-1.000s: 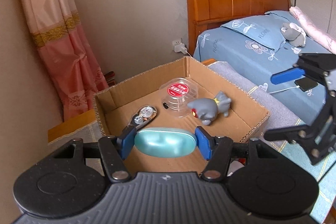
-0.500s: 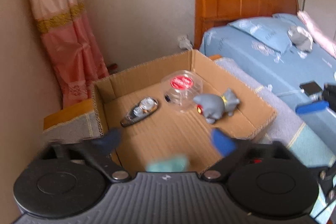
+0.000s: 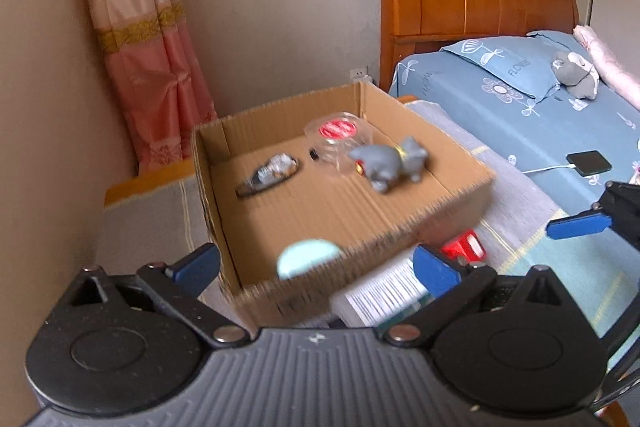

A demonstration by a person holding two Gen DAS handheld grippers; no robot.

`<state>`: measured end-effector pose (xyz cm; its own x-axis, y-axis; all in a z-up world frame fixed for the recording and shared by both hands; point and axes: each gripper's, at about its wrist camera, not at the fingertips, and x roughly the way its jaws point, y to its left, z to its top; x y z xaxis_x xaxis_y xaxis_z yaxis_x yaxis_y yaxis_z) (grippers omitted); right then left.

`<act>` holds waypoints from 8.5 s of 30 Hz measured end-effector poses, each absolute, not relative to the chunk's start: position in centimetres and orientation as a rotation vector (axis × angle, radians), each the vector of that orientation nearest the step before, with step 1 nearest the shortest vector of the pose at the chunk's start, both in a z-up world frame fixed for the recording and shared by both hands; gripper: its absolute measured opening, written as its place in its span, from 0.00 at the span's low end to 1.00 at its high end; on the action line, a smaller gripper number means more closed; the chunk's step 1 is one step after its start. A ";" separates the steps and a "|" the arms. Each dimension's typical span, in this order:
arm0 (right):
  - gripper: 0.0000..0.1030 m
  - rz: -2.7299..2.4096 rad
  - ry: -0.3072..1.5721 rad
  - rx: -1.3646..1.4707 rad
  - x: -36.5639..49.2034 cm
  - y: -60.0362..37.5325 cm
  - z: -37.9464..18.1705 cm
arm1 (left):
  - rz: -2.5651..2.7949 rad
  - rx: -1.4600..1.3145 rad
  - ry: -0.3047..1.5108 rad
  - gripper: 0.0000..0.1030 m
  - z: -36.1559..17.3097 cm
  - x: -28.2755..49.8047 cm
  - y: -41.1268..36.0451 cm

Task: Organize rigid objects
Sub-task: 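Withdraw both open tools from the cardboard box back over the bed, then lower left tool around the clear plastic jar while right tool closes on the capsule bottle, then carry the jar and capsule bottle over the cardboard box and open both tools, then withdraw both open tools from the box back over the bed, then move left tool to the black-red toy block while right tool moves to the pink keychain bottle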

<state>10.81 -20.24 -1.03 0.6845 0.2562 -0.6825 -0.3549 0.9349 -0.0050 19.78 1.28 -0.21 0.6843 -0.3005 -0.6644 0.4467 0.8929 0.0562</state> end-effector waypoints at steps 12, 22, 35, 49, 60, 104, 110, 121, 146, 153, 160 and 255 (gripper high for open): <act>1.00 0.311 0.803 -0.091 8.3 -18.0 -3.9 | -0.398 0.158 0.710 0.99 -2.9 13.5 1.3; 1.00 0.273 0.850 -0.058 8.2 -18.7 -5.9 | -0.433 0.126 0.794 0.99 -6.0 11.3 1.2; 1.00 0.185 0.871 -0.013 7.6 -22.3 -6.5 | -0.349 0.192 0.846 0.99 -7.6 10.8 2.8; 1.00 0.089 0.869 0.029 8.3 -25.2 -6.8 | -0.191 0.267 0.838 0.99 -8.1 12.5 5.3; 1.00 0.185 0.869 0.010 7.7 -23.9 -6.5 | -0.206 0.223 0.861 0.99 -9.0 13.3 5.6; 1.00 0.207 0.762 -0.109 8.8 -21.4 -7.2 | -0.196 0.046 0.834 0.99 -9.1 15.1 -0.3; 1.00 0.198 0.764 -0.107 9.1 -21.2 -7.0 | -0.179 0.076 0.792 0.99 -8.6 15.4 -0.8; 1.00 0.163 0.742 -0.126 10.0 -20.0 -6.2 | -0.193 0.072 0.822 0.97 -8.7 16.2 -1.0; 0.95 0.365 0.804 -0.151 10.9 -22.8 0.4 | -0.365 0.260 0.752 0.93 -1.1 14.8 -0.1; 0.95 0.370 0.735 -0.162 12.1 -23.1 3.1 | -0.361 0.303 0.671 0.93 1.6 18.2 -1.0; 0.95 0.355 0.683 -0.138 13.6 -23.1 4.9 | -0.327 0.312 0.648 0.93 2.0 24.6 -2.0; 1.00 0.045 0.784 0.043 13.2 -21.7 -2.6 | -0.177 0.050 0.795 0.99 -7.8 15.4 5.0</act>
